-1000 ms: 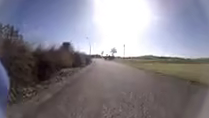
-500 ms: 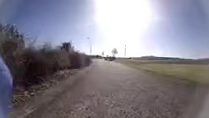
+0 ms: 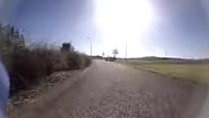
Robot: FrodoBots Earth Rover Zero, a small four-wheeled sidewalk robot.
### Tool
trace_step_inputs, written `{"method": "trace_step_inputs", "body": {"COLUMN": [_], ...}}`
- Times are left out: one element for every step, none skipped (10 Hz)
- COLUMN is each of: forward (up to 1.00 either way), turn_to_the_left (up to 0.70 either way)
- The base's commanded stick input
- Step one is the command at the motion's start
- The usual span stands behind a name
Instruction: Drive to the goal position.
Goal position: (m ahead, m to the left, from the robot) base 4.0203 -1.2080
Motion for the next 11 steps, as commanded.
{"method": "trace_step_inputs", "body": {"forward": [1.0,1.0,1.0,1.0,1.0,1.0,1.0,1.0,1.0,1.0,1.0], "turn_to_the_left": [0.0,0.0,0.0,0.0,0.0,0.0,0.0,0.0,0.0,0.0,0.0]}}
